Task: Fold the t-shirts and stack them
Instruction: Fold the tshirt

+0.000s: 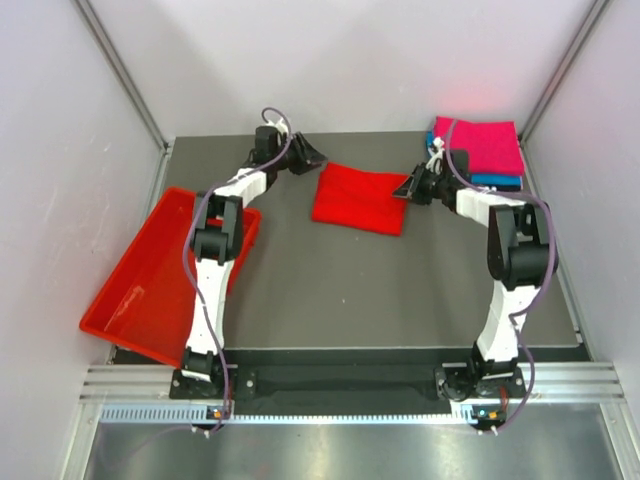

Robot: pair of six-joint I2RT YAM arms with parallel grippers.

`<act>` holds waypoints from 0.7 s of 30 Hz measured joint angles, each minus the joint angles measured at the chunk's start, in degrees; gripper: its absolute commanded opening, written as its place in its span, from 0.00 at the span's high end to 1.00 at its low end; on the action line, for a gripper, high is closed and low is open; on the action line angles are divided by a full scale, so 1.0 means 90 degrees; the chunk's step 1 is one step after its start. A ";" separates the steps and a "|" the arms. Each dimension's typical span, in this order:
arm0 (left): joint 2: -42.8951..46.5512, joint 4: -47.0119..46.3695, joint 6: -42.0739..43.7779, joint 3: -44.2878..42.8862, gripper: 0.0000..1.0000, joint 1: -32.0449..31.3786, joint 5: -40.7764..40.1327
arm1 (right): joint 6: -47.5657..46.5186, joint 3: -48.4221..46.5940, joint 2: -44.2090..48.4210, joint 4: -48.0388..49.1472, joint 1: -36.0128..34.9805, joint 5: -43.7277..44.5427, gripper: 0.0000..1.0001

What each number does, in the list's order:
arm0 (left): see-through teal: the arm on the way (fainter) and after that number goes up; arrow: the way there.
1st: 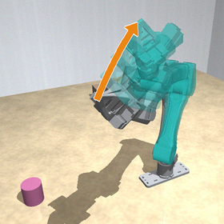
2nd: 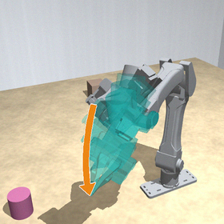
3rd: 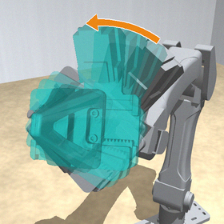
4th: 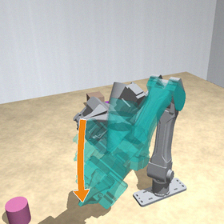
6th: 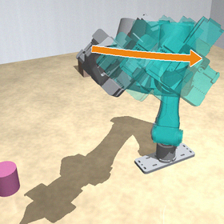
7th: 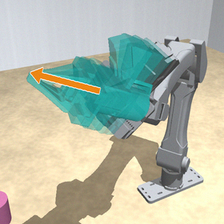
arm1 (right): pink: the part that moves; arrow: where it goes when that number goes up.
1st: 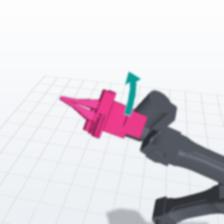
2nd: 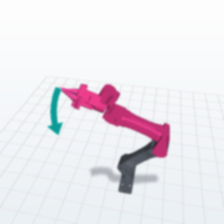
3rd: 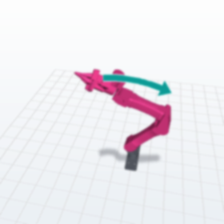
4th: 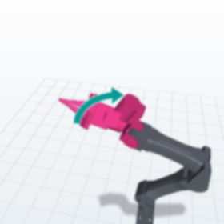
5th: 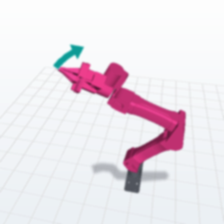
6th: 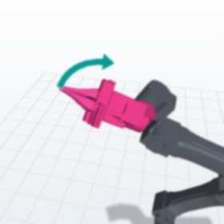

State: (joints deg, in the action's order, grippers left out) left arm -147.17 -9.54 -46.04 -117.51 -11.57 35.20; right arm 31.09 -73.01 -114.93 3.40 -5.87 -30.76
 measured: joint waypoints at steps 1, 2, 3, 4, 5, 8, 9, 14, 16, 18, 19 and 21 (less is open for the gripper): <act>0.0308 0.0109 0.0112 0.0321 0.55 -0.0034 0.0019 | 0.0000 -0.0002 0.0102 0.0019 0.0000 -0.0027 0.84; 0.0622 0.0151 0.0209 0.0646 0.55 -0.0083 0.0027 | 0.0000 -0.0012 0.0158 0.0022 0.0000 -0.0049 0.84; 0.0933 0.0155 0.0323 0.0957 0.54 -0.0138 0.0019 | 0.0000 -0.0036 0.0192 0.0029 0.0000 -0.0058 0.82; 0.1314 0.0211 0.0457 0.1311 0.54 -0.0214 0.0017 | -0.0002 -0.0087 0.0197 0.0022 0.0000 -0.0056 0.81; 0.1603 0.0216 0.0559 0.1574 0.54 -0.0296 0.0005 | -0.0007 -0.0146 0.0189 -0.0015 0.0000 -0.0046 0.80; 0.2375 0.0202 0.0886 0.2285 0.55 -0.0571 -0.0010 | -0.0085 -0.0532 0.0039 -0.0192 0.0000 0.0044 0.78; 0.2509 0.0199 0.0964 0.2448 0.55 -0.0653 -0.0005 | -0.0121 -0.0712 -0.0053 -0.0236 0.0000 0.0095 0.78; 0.2616 0.0272 0.1275 0.3359 0.55 -0.0801 -0.0158 | -0.0279 -0.1297 -0.0559 -0.0270 0.0017 0.0512 0.79; 0.2555 0.0503 0.1367 0.3679 0.56 -0.0748 -0.0311 | -0.0287 -0.1319 -0.0743 -0.0294 0.0039 0.0665 0.80; 0.2446 0.0646 0.1426 0.3823 0.56 -0.0699 -0.0427 | -0.0287 -0.1319 -0.0920 -0.0364 0.0070 0.0823 0.80; 0.2424 0.0639 0.1423 0.3830 0.56 -0.0675 -0.0391 | -0.0287 -0.1316 -0.0993 -0.0418 0.0085 0.0894 0.80; 0.2455 0.0641 0.1469 0.3830 0.55 -0.0670 -0.0515 | -0.0284 -0.1314 -0.1086 -0.0481 0.0102 0.1010 0.77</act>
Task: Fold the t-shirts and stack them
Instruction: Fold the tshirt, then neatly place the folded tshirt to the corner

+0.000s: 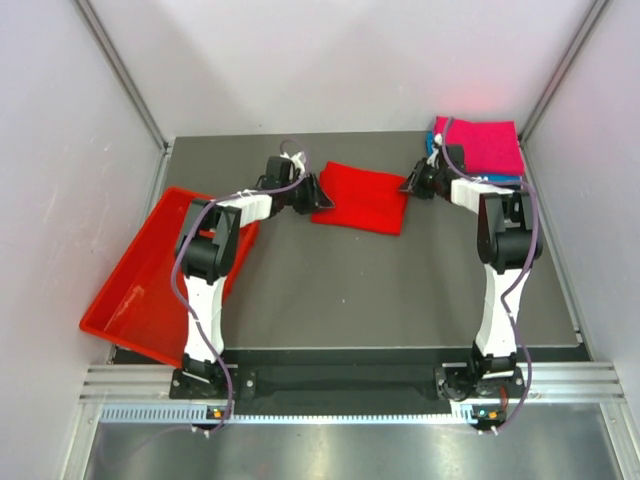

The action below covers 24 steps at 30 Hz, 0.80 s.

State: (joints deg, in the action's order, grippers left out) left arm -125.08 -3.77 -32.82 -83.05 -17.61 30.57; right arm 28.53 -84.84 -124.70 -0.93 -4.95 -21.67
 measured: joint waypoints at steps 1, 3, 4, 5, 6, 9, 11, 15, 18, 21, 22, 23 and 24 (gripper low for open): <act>0.0005 0.0002 0.0005 0.0000 0.55 -0.0002 -0.0051 | -0.0002 0.0002 0.0000 -0.0002 0.0005 0.0032 0.75; 0.0019 0.0085 0.0000 -0.0019 0.55 -0.0015 -0.0138 | -0.0012 0.0002 0.0034 0.0027 0.0002 0.0104 0.67; 0.0041 0.0155 0.0000 -0.0036 0.54 -0.0017 -0.0177 | -0.0034 0.0005 0.0066 0.0017 0.0002 0.0141 0.64; 0.0070 0.0243 0.0002 -0.0053 0.53 -0.0017 -0.0223 | -0.0058 0.0010 0.0104 0.0000 0.0002 0.0172 0.61; 0.0104 0.0313 0.0007 -0.0056 0.53 -0.0017 -0.0267 | -0.0080 0.0010 0.0148 0.0000 0.0002 0.0197 0.53; 0.0260 0.0673 0.0087 -0.0056 0.52 -0.0005 -0.0447 | -0.0209 0.0012 0.0379 -0.0136 0.0002 0.0284 0.46; 0.0355 0.0891 0.0158 -0.0056 0.52 0.0005 -0.0498 | -0.0284 0.0012 0.0571 -0.0272 0.0002 0.0357 0.45; 0.0522 0.1173 0.0253 -0.0058 0.52 -0.0019 -0.0493 | -0.0418 -0.0010 0.0804 -0.0532 -0.0002 0.0576 0.42; 0.0554 0.1326 0.0287 -0.0136 0.53 -0.0121 -0.0471 | -0.0432 -0.0007 0.0792 -0.0760 -0.0005 0.0741 0.42; 0.0554 0.1372 0.0277 -0.0255 0.53 -0.0270 -0.0389 | -0.0425 -0.0015 0.0729 -0.0954 -0.0044 0.0850 0.39; 0.0554 0.1372 0.0272 -0.0282 0.53 -0.0313 -0.0359 | -0.0410 -0.0051 0.0680 -0.1008 -0.0063 0.0886 0.39; 0.0556 0.1377 0.0270 -0.0291 0.53 -0.0347 -0.0328 | -0.0396 -0.0102 0.0612 -0.1027 -0.0075 0.0923 0.38; 0.0559 0.1389 0.0270 -0.0291 0.53 -0.0374 -0.0325 | -0.0381 -0.0177 0.0527 -0.1061 -0.0095 0.0950 0.36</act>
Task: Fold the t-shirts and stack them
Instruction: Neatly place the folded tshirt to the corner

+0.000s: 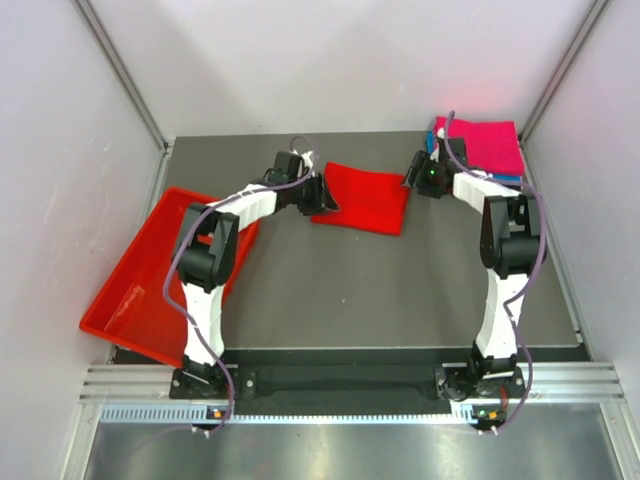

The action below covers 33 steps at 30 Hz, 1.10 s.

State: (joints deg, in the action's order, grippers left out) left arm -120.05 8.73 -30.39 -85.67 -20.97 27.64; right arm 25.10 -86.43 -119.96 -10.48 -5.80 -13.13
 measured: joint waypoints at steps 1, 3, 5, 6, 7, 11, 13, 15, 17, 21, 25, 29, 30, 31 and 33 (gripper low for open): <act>0.0002 0.0034 0.0000 0.0000 0.53 -0.0012 0.0000 | 0.0012 -0.0075 -0.0097 -0.0005 -0.0022 0.0017 0.36; 0.0036 0.0141 0.0002 0.0022 0.53 -0.0015 0.0000 | 0.0036 -0.0168 -0.0279 -0.0024 -0.0070 0.0044 0.36; 0.0168 0.0245 0.0010 0.0124 0.53 -0.0002 0.0002 | 0.0075 -0.0219 -0.0389 0.0017 -0.0119 0.0034 0.36; 0.0301 0.0306 0.0012 0.0231 0.53 0.0005 0.0005 | 0.0083 -0.0240 -0.0406 0.0012 -0.0148 0.0070 0.37; 0.0452 0.0369 0.0012 0.0342 0.53 0.0015 0.0012 | 0.0087 -0.0245 -0.0423 0.0015 -0.0170 0.0075 0.38; 0.1185 0.0641 0.0046 0.0641 0.53 0.0029 0.0090 | 0.0100 -0.0398 -0.0542 -0.0032 -0.0260 0.0138 0.50; 0.1579 0.0709 0.0075 0.0760 0.53 0.0027 0.0131 | 0.0080 -0.0410 -0.0559 -0.0041 -0.0291 0.0158 0.57; 0.2021 0.0804 0.0141 0.0918 0.52 0.0027 0.0168 | 0.0073 -0.0408 -0.0573 -0.0058 -0.0304 0.0160 0.64; 0.2441 0.0867 0.0226 0.1095 0.52 0.0027 0.0170 | 0.0044 -0.0410 -0.0595 -0.0073 -0.0301 0.0138 0.72; 0.3096 0.0971 0.0384 0.1554 0.52 0.0034 0.0168 | -0.0087 -0.0410 -0.0639 -0.0092 -0.0299 -0.0022 1.00; 0.3288 0.1175 0.0573 0.1836 0.52 0.0075 0.0163 | -0.0328 -0.0410 -0.0639 -0.0058 -0.0282 -0.0177 1.00; 0.3286 0.1450 0.0738 0.1885 0.52 0.0172 0.0163 | -0.0682 -0.0408 -0.0444 -0.0187 -0.0287 -0.0216 1.00; 0.3286 0.1469 0.0765 0.1885 0.52 0.0192 0.0165 | -0.0777 -0.0408 -0.0342 -0.0245 -0.0287 -0.0219 1.00; 0.3286 0.1489 0.0784 0.1885 0.52 0.0206 0.0165 | -0.0872 -0.0408 -0.0199 -0.0325 -0.0289 -0.0226 1.00; 0.3286 0.1515 0.0831 0.1885 0.52 0.0226 0.0170 | -0.1073 -0.0408 0.0109 -0.0454 -0.0296 -0.0233 1.00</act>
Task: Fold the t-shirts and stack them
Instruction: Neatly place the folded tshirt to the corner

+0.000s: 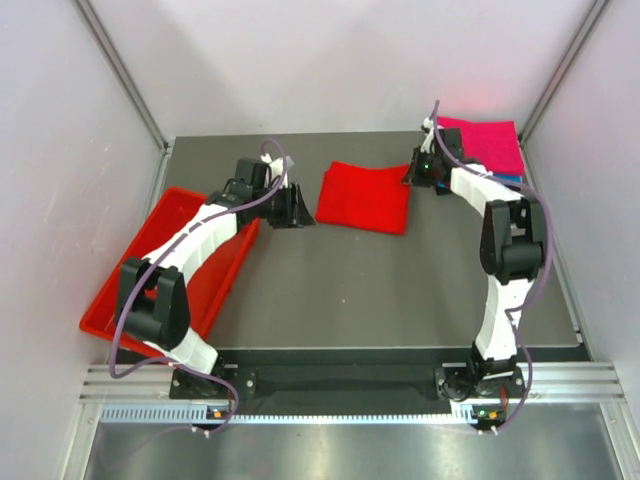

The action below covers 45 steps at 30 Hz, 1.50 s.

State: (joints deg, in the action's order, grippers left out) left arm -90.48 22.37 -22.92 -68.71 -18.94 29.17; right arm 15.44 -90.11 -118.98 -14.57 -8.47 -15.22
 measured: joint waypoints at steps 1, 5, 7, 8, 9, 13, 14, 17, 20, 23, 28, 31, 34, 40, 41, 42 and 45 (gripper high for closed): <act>0.0000 0.0015 0.0022 0.0000 0.52 0.0002 0.0017 | -0.0104 0.0000 0.0177 -0.0058 -0.0002 0.0012 1.00; 0.0000 0.0041 0.0066 0.0000 0.52 0.0002 0.0092 | -0.0452 -0.0015 0.0743 -0.0216 -0.0002 0.0124 1.00; 0.0000 0.0044 0.0068 0.0000 0.52 0.0002 0.0138 | -0.0610 -0.0097 0.0869 -0.0325 -0.0002 0.0211 1.00; 0.0000 0.0044 0.0068 0.0000 0.52 0.0002 0.0163 | -0.0670 -0.0136 0.0882 -0.0342 -0.0002 0.0255 1.00; 0.0000 0.0044 0.0068 0.0000 0.52 0.0002 0.0175 | -0.0733 -0.0172 0.0882 -0.0372 -0.0002 0.0333 1.00; 0.0002 0.0044 0.0068 0.0032 0.52 0.0002 0.0223 | -0.0988 -0.0245 0.0879 -0.0695 0.0029 0.0636 1.00; 0.0002 0.0044 0.0068 0.0046 0.52 0.0002 0.0228 | -0.1042 -0.0291 0.0867 -0.0794 0.0044 0.0707 1.00; 0.0002 0.0046 0.0066 0.0083 0.52 0.0002 0.0248 | -0.1239 -0.0622 0.0823 -0.1222 0.0102 0.0937 1.00; 0.0002 0.0044 0.0066 0.0100 0.53 0.0002 0.0311 | -0.1438 -0.1093 0.0753 -0.1515 0.0226 0.1149 1.00; 0.0002 0.0041 0.0063 0.0100 0.53 0.0002 0.0374 | -0.1637 -0.1423 0.0755 -0.1664 0.0415 0.1336 1.00; 0.0012 0.0039 0.0061 0.0109 0.53 0.0002 0.0447 | -0.1877 -0.1892 0.0719 -0.1921 0.0840 0.1503 1.00; 0.0080 0.0032 0.0053 0.0177 0.53 0.0002 0.0500 | -0.1965 -0.2514 0.0493 -0.2093 0.1163 0.1515 1.00; 0.0109 0.0032 0.0041 0.0194 0.53 0.0002 0.0525 | -0.2040 -0.3208 0.0202 -0.2280 0.1455 0.1474 1.00; 0.0109 0.0017 0.0032 0.0194 0.53 0.0002 0.0614 | -0.2147 -0.4216 -0.0243 -0.2550 0.1795 0.1297 1.00; 0.0109 0.0017 0.0027 0.0194 0.53 0.0002 0.0639 | -0.2144 -0.4318 -0.0294 -0.2557 0.1836 0.1224 1.00; 0.0109 0.0017 0.0015 0.0194 0.54 0.0002 0.0656 | -0.2142 -0.4359 -0.0308 -0.2557 0.1848 0.1188 1.00; 0.0109 0.0015 0.0012 0.0197 0.53 0.0002 0.0687 | -0.2055 -0.4493 -0.0389 -0.2560 0.2062 0.0935 1.00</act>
State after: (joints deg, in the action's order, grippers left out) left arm -89.49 22.50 -22.81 -66.94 -18.92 35.35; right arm -3.05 -130.54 -122.48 -37.60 10.09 -6.81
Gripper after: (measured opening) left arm 0.465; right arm 0.022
